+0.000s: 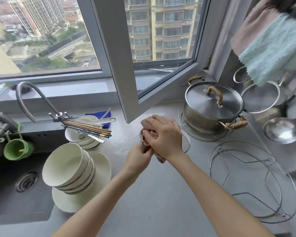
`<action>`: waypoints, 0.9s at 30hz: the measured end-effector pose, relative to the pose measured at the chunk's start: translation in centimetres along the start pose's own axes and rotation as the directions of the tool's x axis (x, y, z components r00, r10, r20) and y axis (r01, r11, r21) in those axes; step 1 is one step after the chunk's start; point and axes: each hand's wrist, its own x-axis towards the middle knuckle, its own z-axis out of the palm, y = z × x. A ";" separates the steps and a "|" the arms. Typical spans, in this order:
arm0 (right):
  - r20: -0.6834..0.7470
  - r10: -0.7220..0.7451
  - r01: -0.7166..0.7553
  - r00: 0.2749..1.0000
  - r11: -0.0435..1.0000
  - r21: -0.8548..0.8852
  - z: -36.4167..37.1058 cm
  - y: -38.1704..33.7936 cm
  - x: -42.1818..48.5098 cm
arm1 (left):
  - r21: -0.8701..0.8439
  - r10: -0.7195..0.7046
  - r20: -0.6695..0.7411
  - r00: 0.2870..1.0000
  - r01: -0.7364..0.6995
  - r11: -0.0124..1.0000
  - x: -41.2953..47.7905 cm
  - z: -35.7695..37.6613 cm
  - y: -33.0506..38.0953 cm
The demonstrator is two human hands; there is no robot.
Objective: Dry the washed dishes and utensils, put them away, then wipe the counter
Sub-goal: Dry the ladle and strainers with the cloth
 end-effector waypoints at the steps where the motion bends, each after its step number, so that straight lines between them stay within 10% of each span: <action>1: 0.020 0.047 -0.047 0.999 0.999 0.003 -0.2 0.2 0.6 | 0.009 0.017 -0.014 1.000 -0.017 1.000 0.1 -0.1 -0.1; 6: 0.358 0.517 -0.626 0.778 0.685 0.373 -2.7 4.9 4.0 | 0.132 0.094 -0.030 0.995 -0.090 0.987 -0.4 -0.9 -1.2; 13: 0.128 0.035 -0.019 0.991 0.992 -0.123 -2.3 1.3 0.9 | 0.324 0.161 -0.052 0.986 -0.135 0.936 -0.4 -1.8 0.3; 17: 0.347 0.220 -0.277 0.912 0.953 0.124 -4.1 2.9 5.1 | 0.187 0.153 -0.113 0.982 -0.130 0.974 -0.7 -1.8 1.0; 21: 0.388 0.562 -0.667 0.730 0.462 0.585 -5.3 4.6 5.2 | -0.089 0.100 -0.131 0.986 -0.112 0.990 -0.8 -2.8 2.1; 27: 0.310 0.804 -0.469 0.508 -0.044 0.882 -0.8 -2.7 0.0 | -0.298 0.001 -0.112 0.994 -0.034 0.954 1.1 -1.2 5.2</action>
